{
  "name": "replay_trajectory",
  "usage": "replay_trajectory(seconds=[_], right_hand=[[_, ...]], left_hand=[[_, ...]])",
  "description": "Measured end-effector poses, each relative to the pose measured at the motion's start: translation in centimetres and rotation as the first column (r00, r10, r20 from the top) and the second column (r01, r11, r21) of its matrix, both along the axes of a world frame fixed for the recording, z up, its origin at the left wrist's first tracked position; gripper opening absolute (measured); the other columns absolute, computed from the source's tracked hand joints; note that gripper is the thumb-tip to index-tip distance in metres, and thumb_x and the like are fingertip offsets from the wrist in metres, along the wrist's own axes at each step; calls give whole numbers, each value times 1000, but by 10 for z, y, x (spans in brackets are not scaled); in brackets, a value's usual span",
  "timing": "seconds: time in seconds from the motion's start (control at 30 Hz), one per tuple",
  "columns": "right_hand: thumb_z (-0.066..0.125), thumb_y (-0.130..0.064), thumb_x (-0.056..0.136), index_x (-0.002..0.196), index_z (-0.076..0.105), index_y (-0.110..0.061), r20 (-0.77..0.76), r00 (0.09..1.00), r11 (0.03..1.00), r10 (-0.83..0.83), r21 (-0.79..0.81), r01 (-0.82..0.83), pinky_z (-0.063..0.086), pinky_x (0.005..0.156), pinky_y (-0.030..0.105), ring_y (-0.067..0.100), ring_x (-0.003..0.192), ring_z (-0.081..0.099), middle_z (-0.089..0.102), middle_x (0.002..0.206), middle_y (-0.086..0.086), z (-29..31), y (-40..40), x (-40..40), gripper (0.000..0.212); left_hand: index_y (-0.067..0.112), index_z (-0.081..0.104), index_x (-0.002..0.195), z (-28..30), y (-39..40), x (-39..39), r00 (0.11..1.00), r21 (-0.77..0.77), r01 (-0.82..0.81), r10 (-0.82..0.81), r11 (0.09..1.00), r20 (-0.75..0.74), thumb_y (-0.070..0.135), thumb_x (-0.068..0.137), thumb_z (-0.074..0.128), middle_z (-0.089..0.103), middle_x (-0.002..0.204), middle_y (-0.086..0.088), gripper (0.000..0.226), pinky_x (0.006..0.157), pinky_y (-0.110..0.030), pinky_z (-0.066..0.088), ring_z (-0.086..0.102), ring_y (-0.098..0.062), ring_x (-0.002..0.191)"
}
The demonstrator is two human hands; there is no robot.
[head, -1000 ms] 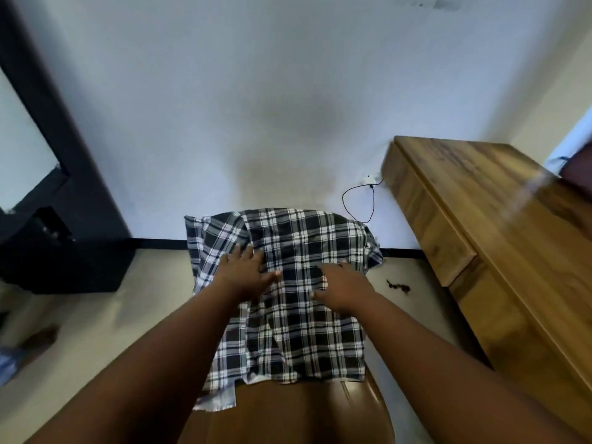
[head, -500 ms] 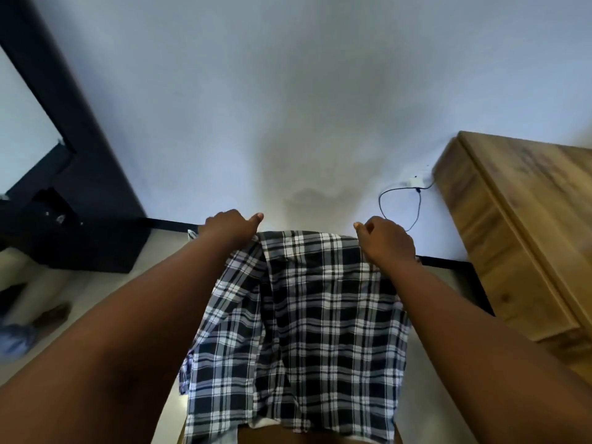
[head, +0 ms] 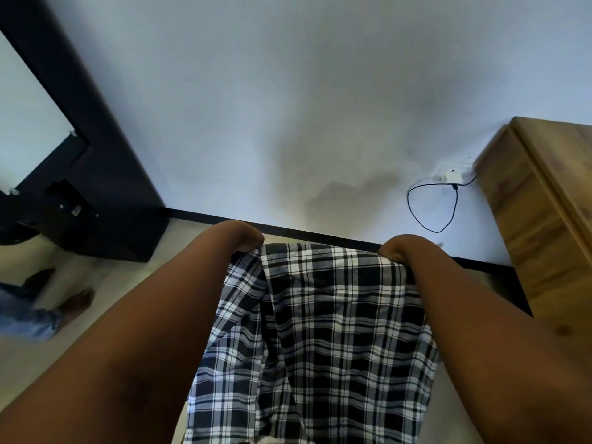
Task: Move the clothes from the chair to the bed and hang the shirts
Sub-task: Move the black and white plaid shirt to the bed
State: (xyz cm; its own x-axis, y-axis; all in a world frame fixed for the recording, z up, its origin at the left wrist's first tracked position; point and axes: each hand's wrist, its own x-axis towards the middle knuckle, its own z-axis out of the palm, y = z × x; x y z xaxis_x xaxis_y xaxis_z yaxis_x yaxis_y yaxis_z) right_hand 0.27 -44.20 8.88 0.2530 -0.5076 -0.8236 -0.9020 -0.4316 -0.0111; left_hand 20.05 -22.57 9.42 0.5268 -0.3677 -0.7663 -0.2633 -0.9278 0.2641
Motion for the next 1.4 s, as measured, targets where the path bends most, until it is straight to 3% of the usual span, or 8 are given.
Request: replay_trajectory(seconds=[0.23, 0.5, 0.87, 0.93, 1.03, 1.13, 1.2, 1.4], right_hand=[[52, -23, 91, 95, 64, -8, 627, 753, 736, -200, -411, 538, 45, 83, 38, 34, 96, 60, 62, 98, 11, -4, 24, -15, 20], [57, -31, 96, 89, 73, -8, 997, 68, 452, -27, -48, 891, 39, 69, 28, 19, 77, 53, 61, 87, 3, 35, 51, -55, 29], [36, -32, 99, 95, 33, -11, 943, -138, 692, 304, -119, 712, 27, 49, 22, -3, 48, 44, 36, 63, -6, 70, 160, -138, 21], [54, -35, 98, 104, 34, -15, 988, -76, 797, 135, -63, 601, 38, 55, 27, -2, 54, 51, 49, 71, -3, 68, 193, -150, 29], [76, -42, 80, 131, 34, -20, 931, 339, 926, -136, -2, 377, 44, 86, 32, 14, 101, 54, 50, 116, -1, 57, 242, -165, 70], [76, -39, 83, 95, 61, -21, 672, 730, 992, -125, 70, 105, 41, 66, 22, 12, 79, 58, 62, 87, -8, 37, 277, -181, 26], [73, -30, 87, 69, 62, -12, 608, 793, 998, -33, 63, -7, 35, 54, 23, 11, 57, 49, 55, 58, -7, 16, 297, -197, 27], [60, -32, 93, 122, 59, -7, 568, 820, 997, 72, -69, -39, 42, 70, 29, 31, 99, 62, 62, 112, 16, -31, 344, -262, 38]], left_hand=[[3, 56, 83, -2, 3, -2, 996, -49, -91, 91, 995, -7, 13, 93, 38, 64, 110, -24, 23, 89, -39, 46, 55, -32, 87], [13, 64, 111, 14, 24, -30, 761, -582, -151, 469, 799, 448, 31, 94, 49, 59, 115, -17, 28, 94, -45, 44, 56, -38, 108], [-2, 54, 110, 71, 75, -93, 674, -972, -189, 739, 140, -24, 18, 105, 32, 61, 107, -20, 30, 71, -27, 31, 54, -30, 97], [-3, 53, 106, 72, 96, -104, 657, -968, -223, 751, 113, -64, 21, 107, 29, 58, 104, -21, 34, 71, -26, 29, 53, -31, 97], [6, 46, 93, 64, 139, -120, 657, -965, -183, 753, 186, 21, 25, 107, 29, 51, 88, -12, 30, 69, -30, 28, 53, -33, 91], [2, 50, 96, 54, 183, -142, 693, -958, 0, 690, 287, 207, 27, 106, 34, 56, 85, -15, 31, 66, -33, 30, 56, -37, 86], [2, 53, 98, 49, 212, -165, 699, -877, 234, 555, 418, 451, 32, 103, 35, 61, 85, -23, 35, 64, -38, 35, 58, -39, 81], [8, 55, 95, 19, 304, -248, 570, -489, 618, 77, 616, 818, 76, 86, 32, 59, 79, -16, 72, 63, -38, 42, 55, -32, 73]])
